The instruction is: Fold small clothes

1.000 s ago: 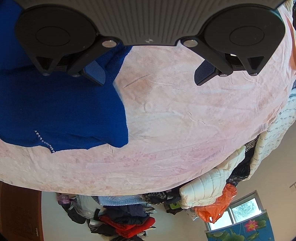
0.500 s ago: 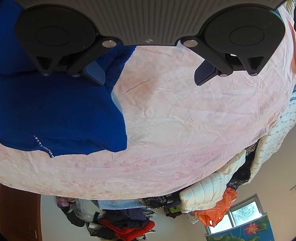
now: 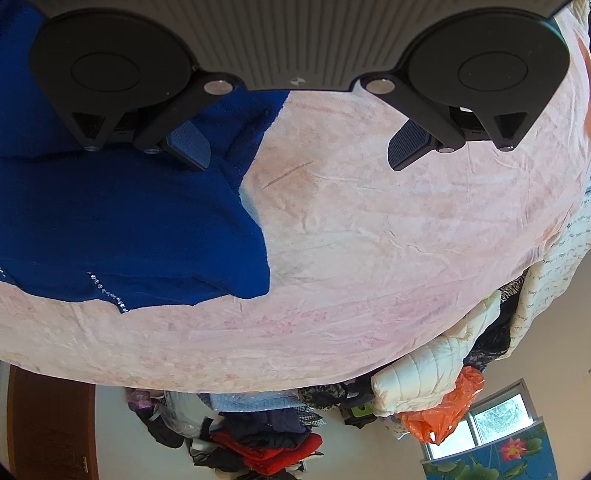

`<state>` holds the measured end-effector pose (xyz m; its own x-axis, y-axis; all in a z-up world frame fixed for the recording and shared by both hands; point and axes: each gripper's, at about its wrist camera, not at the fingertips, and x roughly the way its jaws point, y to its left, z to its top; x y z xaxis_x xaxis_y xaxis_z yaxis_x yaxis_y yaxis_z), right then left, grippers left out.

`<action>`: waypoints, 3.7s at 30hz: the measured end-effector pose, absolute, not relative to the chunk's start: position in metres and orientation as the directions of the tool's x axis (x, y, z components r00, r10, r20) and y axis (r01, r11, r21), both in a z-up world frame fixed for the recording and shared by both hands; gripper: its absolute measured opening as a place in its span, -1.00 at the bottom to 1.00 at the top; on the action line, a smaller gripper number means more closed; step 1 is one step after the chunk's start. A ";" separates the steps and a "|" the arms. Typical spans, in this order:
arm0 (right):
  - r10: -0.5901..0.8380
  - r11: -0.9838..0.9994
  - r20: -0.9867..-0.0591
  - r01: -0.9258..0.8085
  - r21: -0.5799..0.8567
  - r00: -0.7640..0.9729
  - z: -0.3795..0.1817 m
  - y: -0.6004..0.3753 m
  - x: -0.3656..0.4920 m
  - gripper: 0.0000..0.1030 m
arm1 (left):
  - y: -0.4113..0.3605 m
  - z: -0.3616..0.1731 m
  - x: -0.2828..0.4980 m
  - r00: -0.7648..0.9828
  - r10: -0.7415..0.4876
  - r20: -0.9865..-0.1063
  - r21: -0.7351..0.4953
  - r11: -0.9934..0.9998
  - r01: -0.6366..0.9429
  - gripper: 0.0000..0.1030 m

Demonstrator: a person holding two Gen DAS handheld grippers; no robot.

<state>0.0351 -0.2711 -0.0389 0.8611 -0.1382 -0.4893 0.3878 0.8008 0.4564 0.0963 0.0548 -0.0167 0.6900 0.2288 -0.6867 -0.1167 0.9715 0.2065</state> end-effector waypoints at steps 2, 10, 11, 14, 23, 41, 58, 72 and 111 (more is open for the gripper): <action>-0.169 0.834 -0.439 0.365 0.414 0.883 -0.028 -0.263 0.025 -0.29 | 0.054 -0.016 0.092 0.696 0.200 -0.690 0.191 0.977 -0.091 1.00; -0.056 0.904 -0.553 0.277 0.325 0.831 -0.038 -0.242 0.035 -0.06 | 0.044 -0.025 0.076 0.688 0.155 -0.709 0.200 0.980 -0.014 1.00; -0.079 0.906 -0.543 0.288 0.311 0.836 -0.033 -0.240 0.029 0.05 | 0.045 -0.024 0.073 0.695 0.150 -0.704 0.203 0.979 -0.006 1.00; -0.045 0.946 -0.539 0.209 0.247 0.841 -0.028 -0.231 0.018 0.71 | 0.049 -0.023 0.066 0.697 0.134 -0.705 0.191 0.982 0.004 1.00; 0.058 0.889 -0.507 0.186 0.419 0.860 -0.027 -0.273 -0.086 0.58 | 0.085 -0.021 0.027 0.657 -0.091 -0.749 0.011 0.989 0.150 1.00; 0.499 0.847 -0.608 -0.202 0.491 0.617 -0.046 -0.241 -0.167 -0.27 | 0.132 -0.050 -0.003 0.546 -0.304 -0.781 -0.116 0.929 0.351 0.93; 0.335 0.903 -0.554 -0.092 0.419 0.762 -0.024 -0.253 -0.134 -0.83 | 0.108 -0.024 0.018 0.591 -0.338 -0.733 -0.151 0.927 0.343 -0.89; 0.177 0.939 -0.556 0.031 0.343 0.812 -0.031 -0.262 -0.078 -0.54 | 0.096 -0.035 0.051 0.638 -0.277 -0.719 -0.135 0.955 0.263 -0.86; 0.701 0.628 -0.480 -0.138 0.766 0.527 -0.054 -0.216 -0.188 0.39 | 0.174 -0.049 -0.047 0.331 -0.658 -0.676 -0.580 0.753 0.312 0.49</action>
<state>-0.1876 -0.2158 -0.0542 0.5273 0.7010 -0.4801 -0.1377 0.6281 0.7659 -0.0474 0.1744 -0.0489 0.3313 -0.6582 -0.6760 0.3121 0.7526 -0.5798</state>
